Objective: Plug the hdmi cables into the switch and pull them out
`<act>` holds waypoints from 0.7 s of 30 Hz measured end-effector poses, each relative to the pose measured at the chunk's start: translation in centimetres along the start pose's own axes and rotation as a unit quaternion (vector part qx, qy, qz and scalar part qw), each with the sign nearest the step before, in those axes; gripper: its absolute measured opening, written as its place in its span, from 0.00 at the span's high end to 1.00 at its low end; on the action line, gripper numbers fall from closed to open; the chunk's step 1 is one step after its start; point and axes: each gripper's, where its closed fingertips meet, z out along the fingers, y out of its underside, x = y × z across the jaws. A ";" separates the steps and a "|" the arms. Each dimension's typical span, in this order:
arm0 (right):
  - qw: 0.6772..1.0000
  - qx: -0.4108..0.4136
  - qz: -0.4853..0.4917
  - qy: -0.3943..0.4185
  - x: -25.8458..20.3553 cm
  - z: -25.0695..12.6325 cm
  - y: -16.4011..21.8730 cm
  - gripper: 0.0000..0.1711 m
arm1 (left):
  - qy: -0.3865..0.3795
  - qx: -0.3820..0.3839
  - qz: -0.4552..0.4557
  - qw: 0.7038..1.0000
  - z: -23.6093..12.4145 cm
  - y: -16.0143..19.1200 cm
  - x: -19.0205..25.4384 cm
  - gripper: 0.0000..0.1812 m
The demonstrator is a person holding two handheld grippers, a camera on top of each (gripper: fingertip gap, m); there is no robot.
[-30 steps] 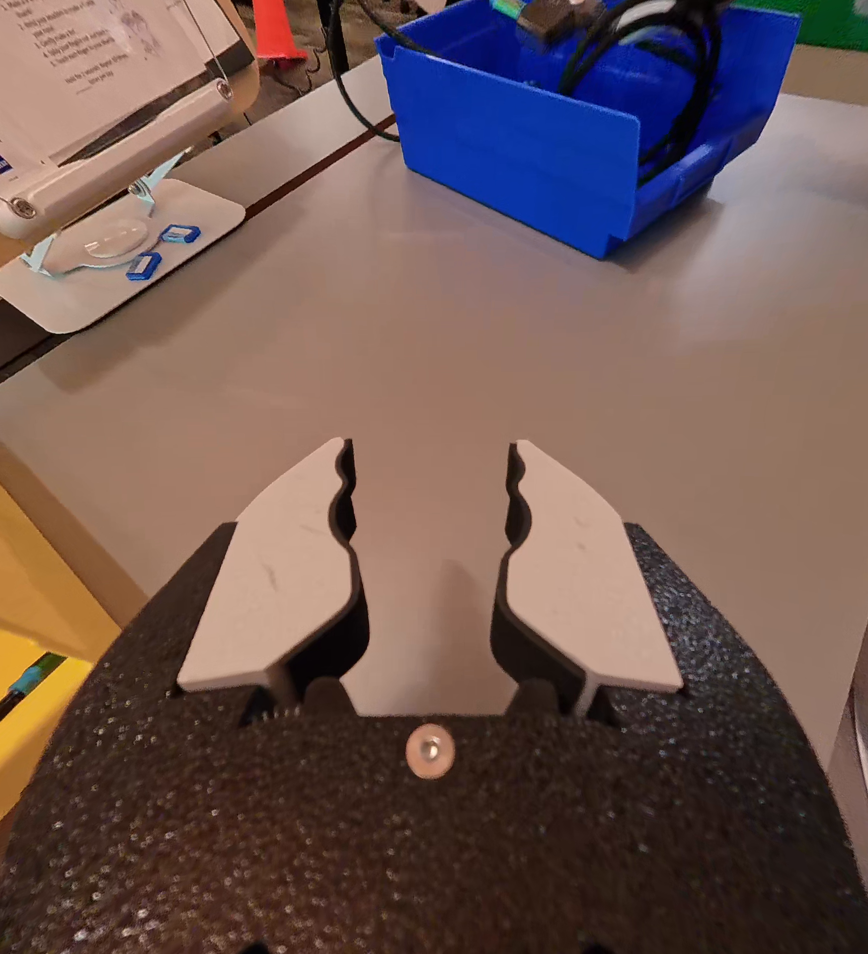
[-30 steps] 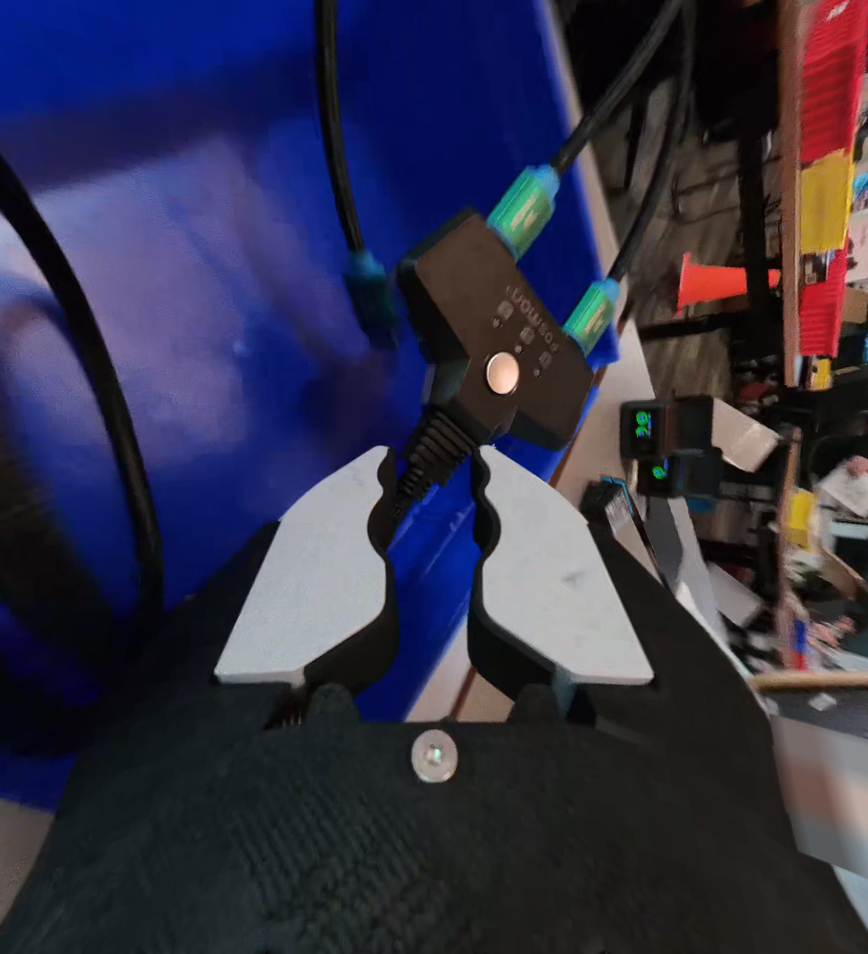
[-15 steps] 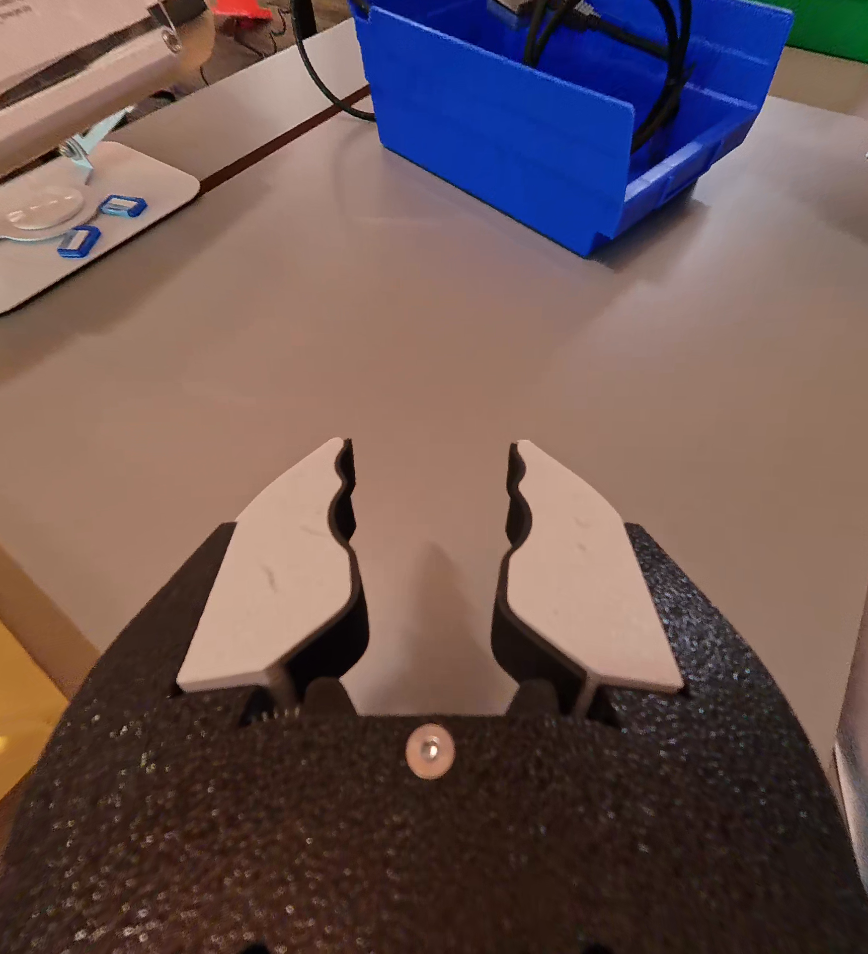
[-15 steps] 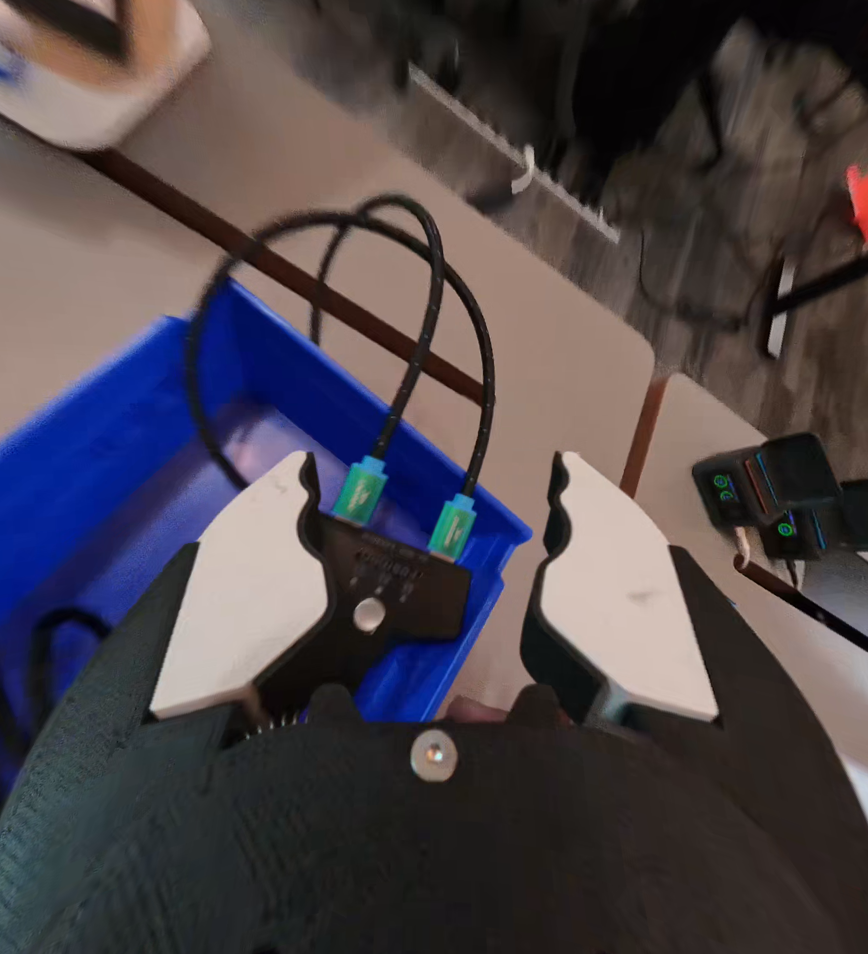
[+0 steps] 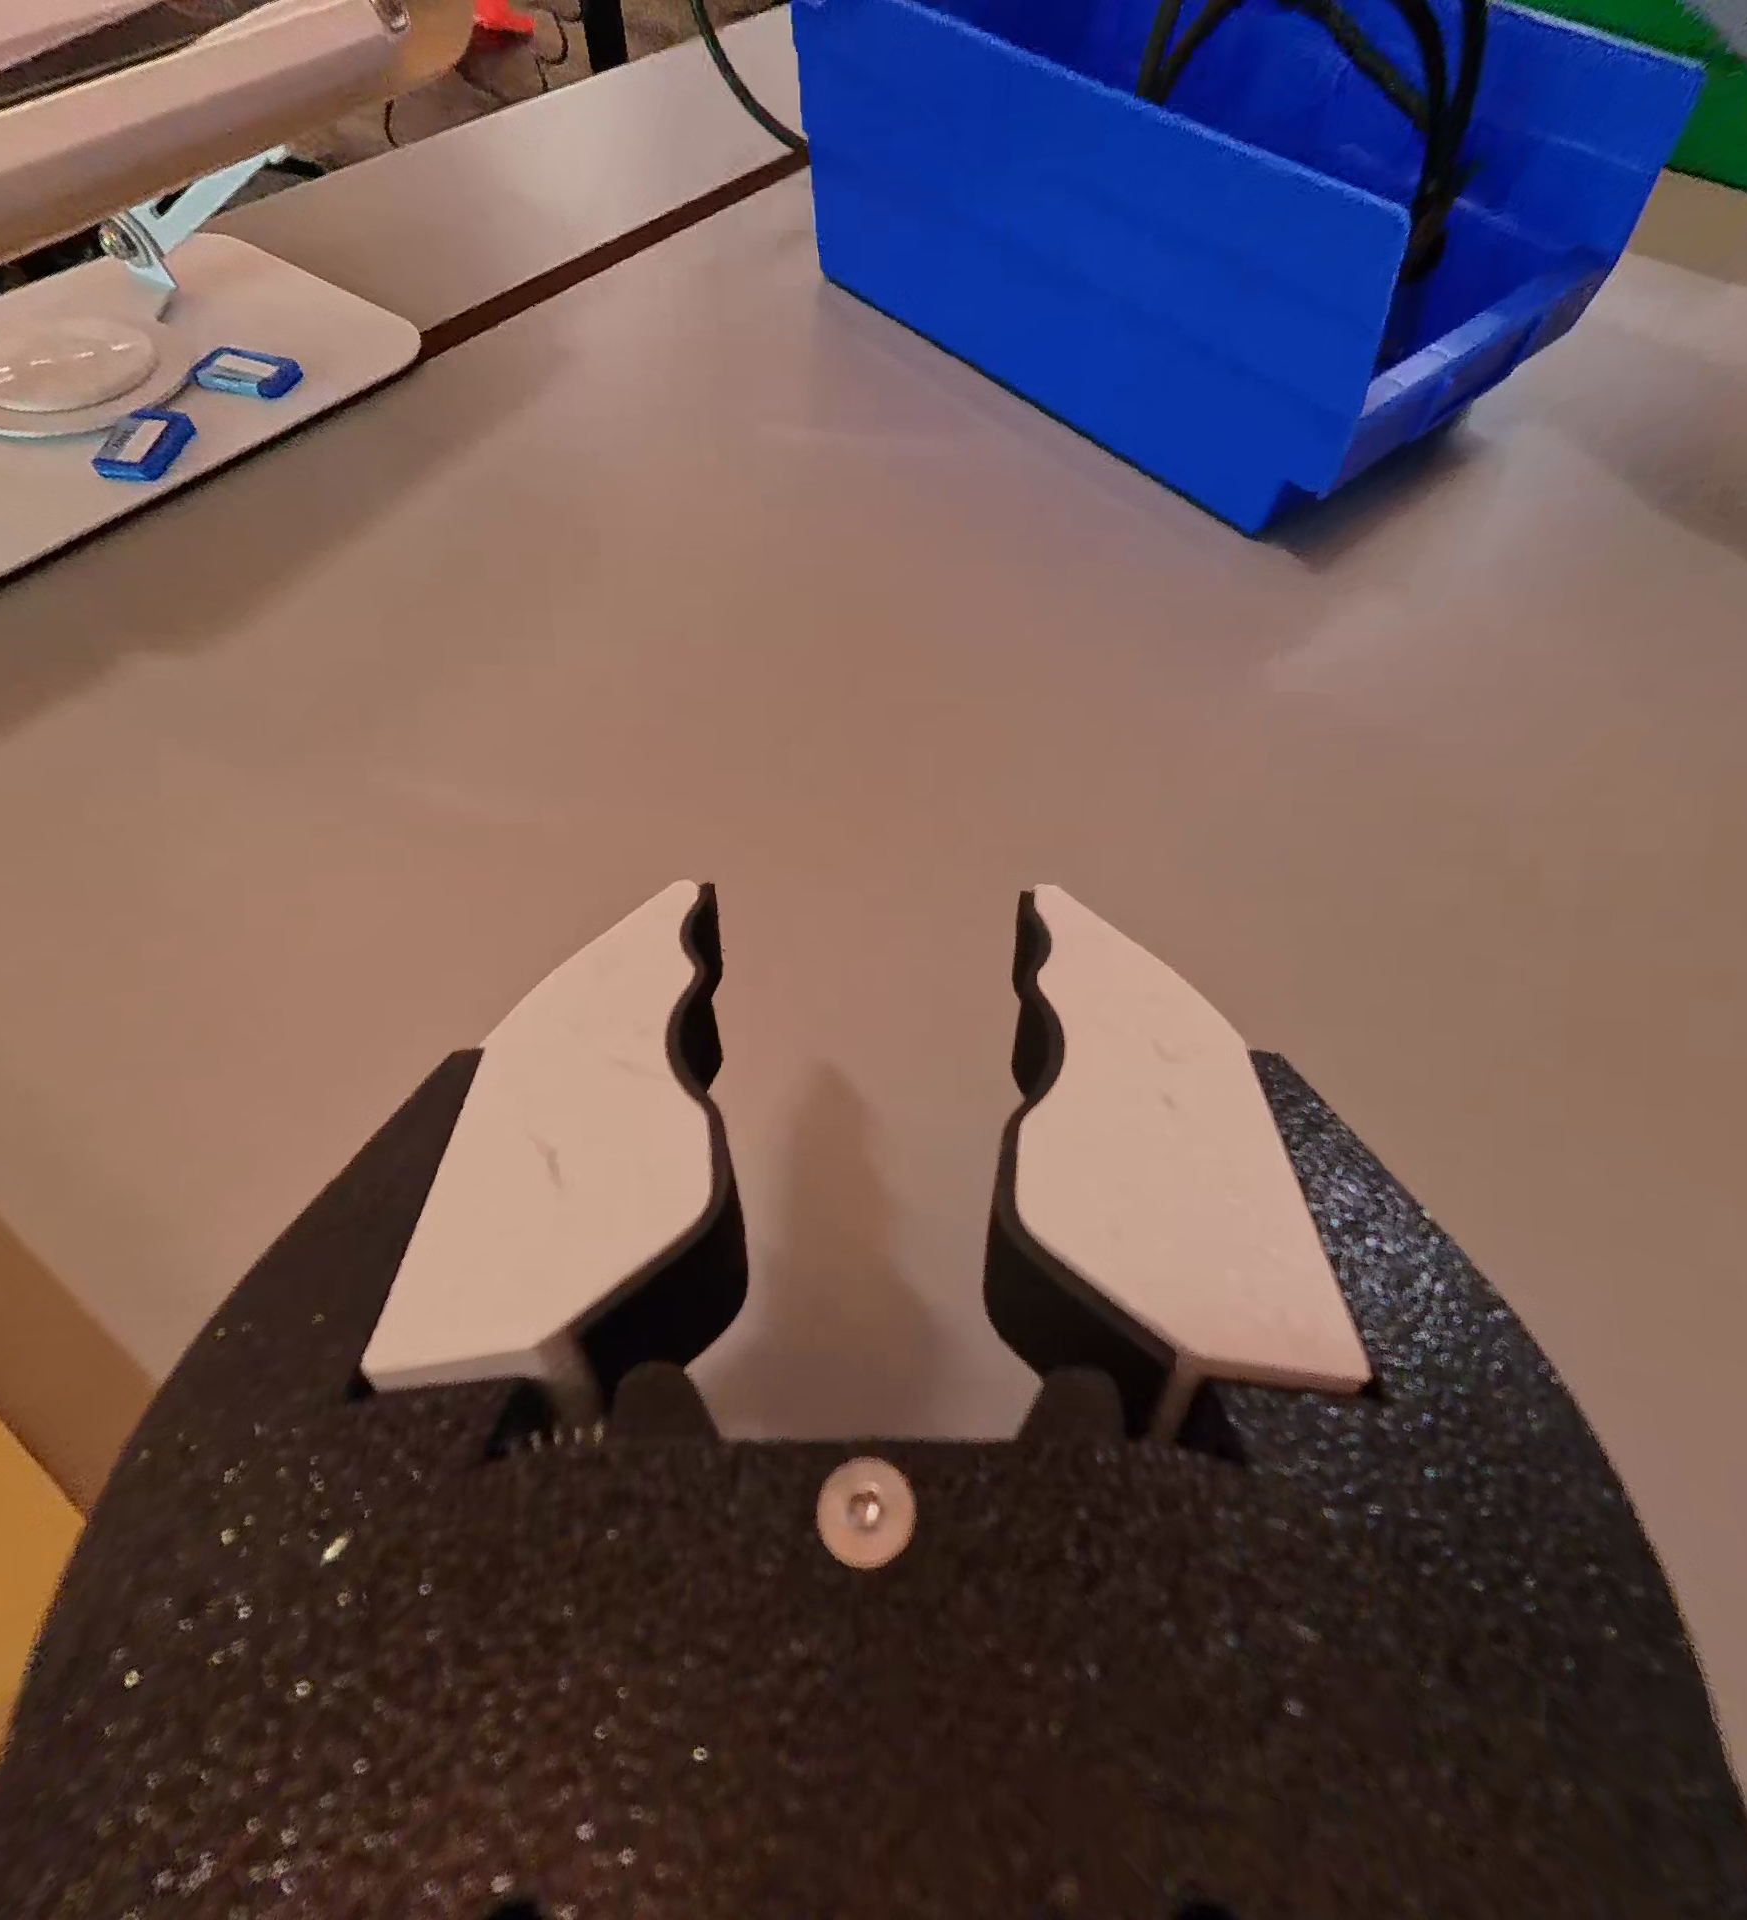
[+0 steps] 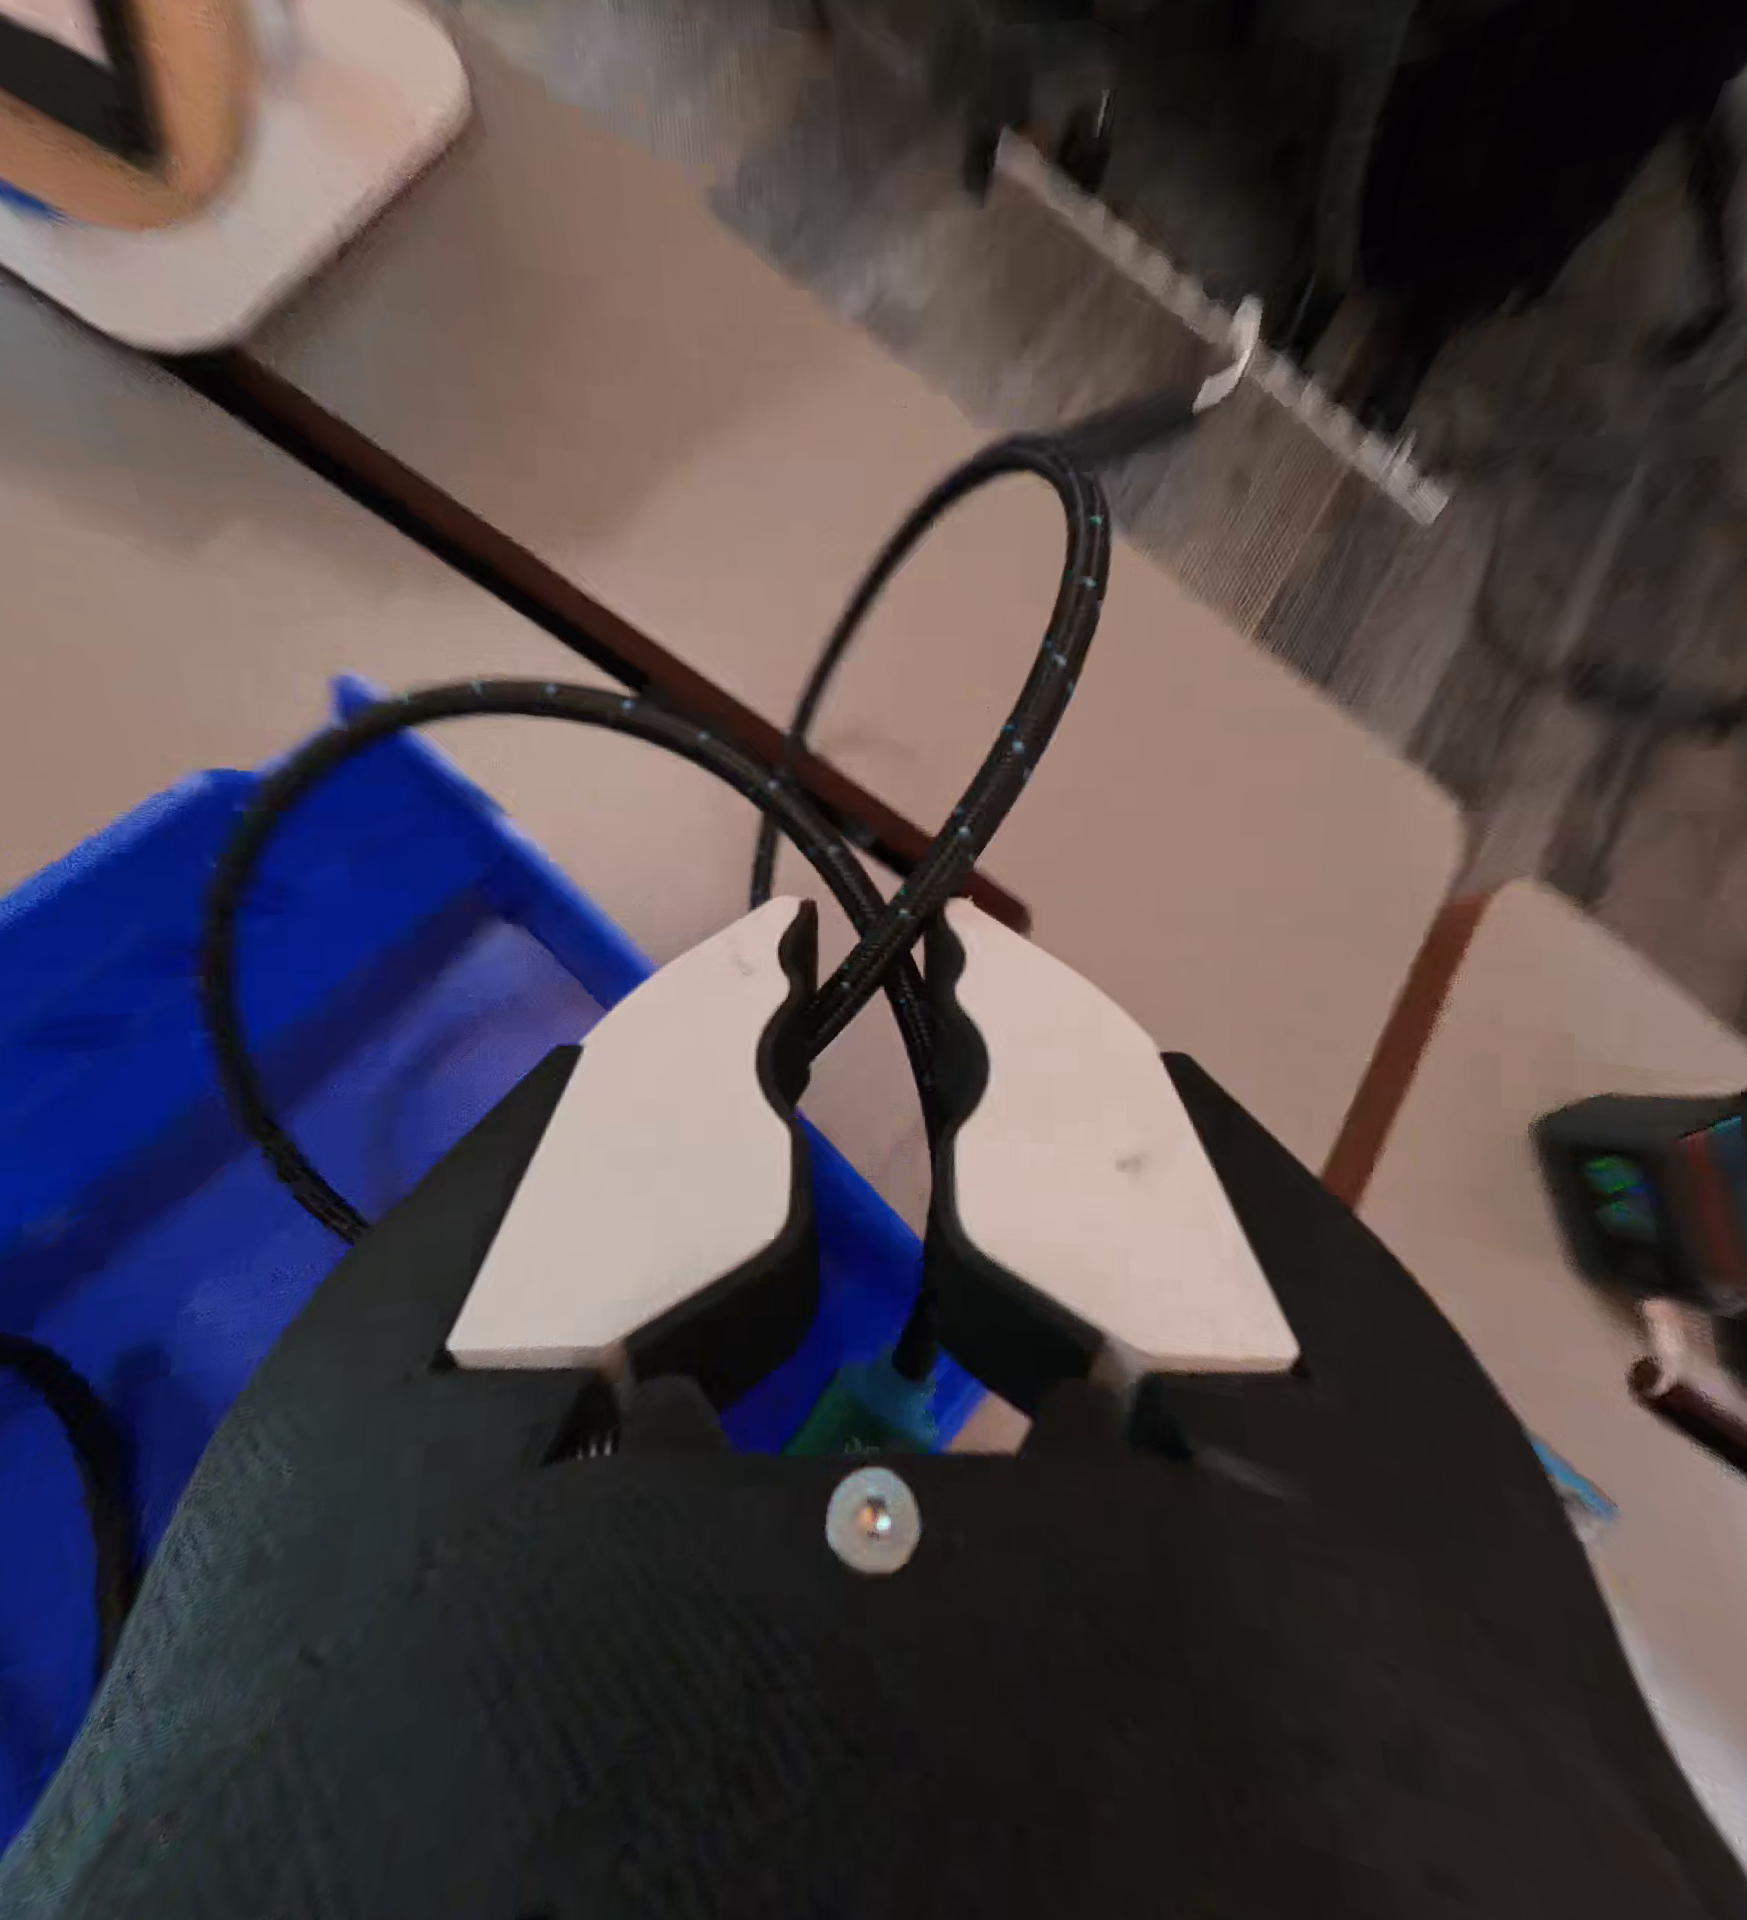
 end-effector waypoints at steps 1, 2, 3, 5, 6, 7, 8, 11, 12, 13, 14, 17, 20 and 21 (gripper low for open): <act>0.999 0.046 -0.012 -0.001 -0.4 -2.0 -0.9 0.90 | 0.003 0.008 0.001 1.000 0.1 -0.1 -0.1 0.71; 0.993 0.110 -0.027 -0.014 -1.3 -4.3 -1.9 0.90 | 0.004 0.017 0.002 1.000 0.1 -0.3 -0.1 0.71; 0.979 0.191 -0.057 -0.030 -2.5 -7.1 -3.0 0.90 | 0.004 0.026 0.004 1.000 0.1 -0.4 -0.3 0.72; 0.944 0.318 -0.078 -0.035 -4.2 -12.4 -3.8 0.91 | 0.007 0.041 0.000 0.999 0.3 -0.4 -0.4 0.73; 0.933 0.350 -0.077 -0.027 -4.5 -14.5 -3.4 0.91 | 0.011 0.045 -0.006 0.999 0.5 -0.4 -0.5 0.73; 0.921 0.381 -0.084 -0.017 -4.9 -16.4 -3.0 0.91 | 0.015 0.049 -0.015 0.999 0.7 -0.5 -0.5 0.73; 0.916 0.392 -0.078 -0.019 -5.3 -17.7 -2.3 0.90 | 0.020 0.052 -0.022 0.998 0.9 -0.6 -0.5 0.73; 0.933 0.344 -0.092 -0.041 -6.4 -18.0 0.0 0.90 | 0.038 0.057 -0.029 0.997 1.3 -0.8 0.1 0.73; 0.946 0.308 -0.093 -0.042 -6.3 -17.2 0.7 0.90 | 0.041 0.055 -0.026 0.997 1.5 -0.8 0.3 0.73; 0.960 0.263 -0.095 -0.027 -5.8 -15.8 1.3 0.90 | 0.042 0.051 -0.023 0.998 1.6 -0.7 0.5 0.73; 0.969 0.224 -0.103 0.005 -5.1 -14.4 1.5 0.90 | 0.043 0.047 -0.020 0.998 1.7 -0.7 0.6 0.73; 0.979 0.098 -0.174 0.047 -5.1 -9.3 2.6 0.88 | 0.045 0.045 -0.014 0.998 1.8 -1.0 1.2 0.73; 0.965 0.015 -0.241 0.106 -4.2 -5.1 3.3 0.86 | 0.041 0.035 -0.008 0.999 1.6 -0.9 1.5 0.73; 0.964 0.000 -0.246 0.100 -4.2 -4.4 3.5 0.86 | 0.039 0.029 -0.006 0.999 1.4 -0.8 1.6 0.73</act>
